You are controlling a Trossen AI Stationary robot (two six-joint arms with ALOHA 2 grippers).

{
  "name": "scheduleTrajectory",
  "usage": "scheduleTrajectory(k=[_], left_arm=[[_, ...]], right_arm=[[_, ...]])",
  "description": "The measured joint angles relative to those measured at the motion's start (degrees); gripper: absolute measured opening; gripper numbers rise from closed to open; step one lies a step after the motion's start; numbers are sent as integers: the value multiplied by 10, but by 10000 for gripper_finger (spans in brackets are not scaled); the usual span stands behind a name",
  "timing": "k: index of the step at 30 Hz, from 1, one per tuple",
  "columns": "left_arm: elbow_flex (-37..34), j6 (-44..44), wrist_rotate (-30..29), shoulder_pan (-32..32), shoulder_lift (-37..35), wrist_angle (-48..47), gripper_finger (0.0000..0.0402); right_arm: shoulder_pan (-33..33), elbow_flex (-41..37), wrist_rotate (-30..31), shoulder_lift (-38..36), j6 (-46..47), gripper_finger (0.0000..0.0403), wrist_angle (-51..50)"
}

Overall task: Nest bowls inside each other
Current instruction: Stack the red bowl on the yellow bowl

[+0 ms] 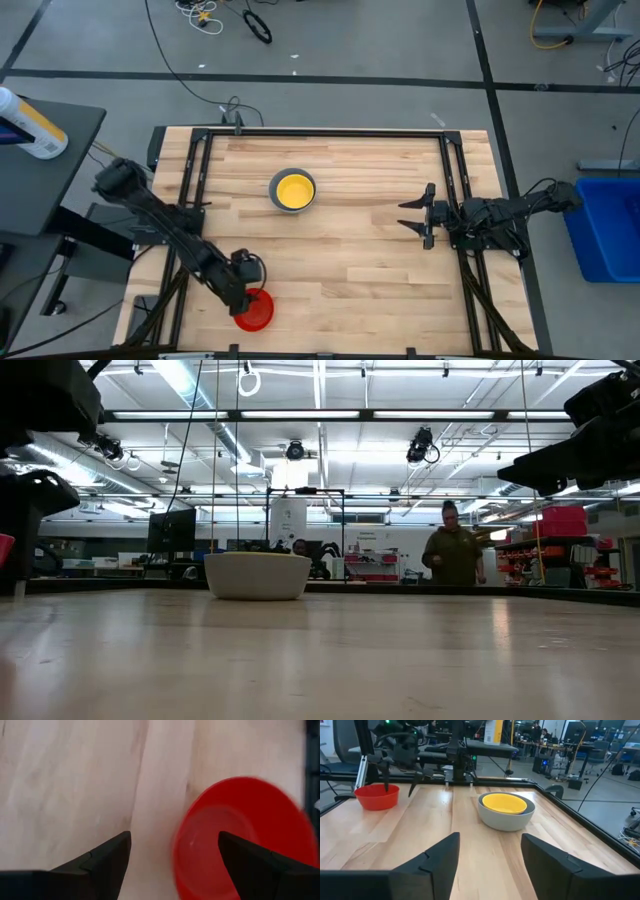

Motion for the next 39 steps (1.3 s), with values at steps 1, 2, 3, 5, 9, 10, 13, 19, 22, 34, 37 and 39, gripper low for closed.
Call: scheduleTrajectory(k=[1,2,3,5,9,10,13,19,22,34,37,39], left_arm=[[0,-1,2,0,4,-3,304],[-1,-2,5,0,6,-4,300],[-1,-5,9,0,9,-1,294],[-4,-10,13,0,11,1,277],[-5,-9,4,0,12,3,218],[-5,-4,0,0,12,3,195],[-5,12,-10,-1,12,3,104],[-4,56,-114,1,11,9,9],[-4,105,-187,13,11,27,7],[-5,376,-346,173,-8,136,6],[-11,434,-347,220,-37,176,6],[-31,476,-327,256,-63,225,6]], right_arm=[[0,0,0,0,0,220,0],[0,0,0,0,0,218,0],[0,0,-1,0,0,217,0],[0,0,-1,0,0,214,0],[0,0,-1,0,0,209,0],[0,0,-1,0,0,207,0],[0,0,-1,0,0,204,0],[0,0,-1,0,0,200,0],[0,0,-1,1,0,202,0],[0,0,-1,20,0,222,0],[0,0,-1,24,0,227,0],[0,0,-1,28,0,230,0]])
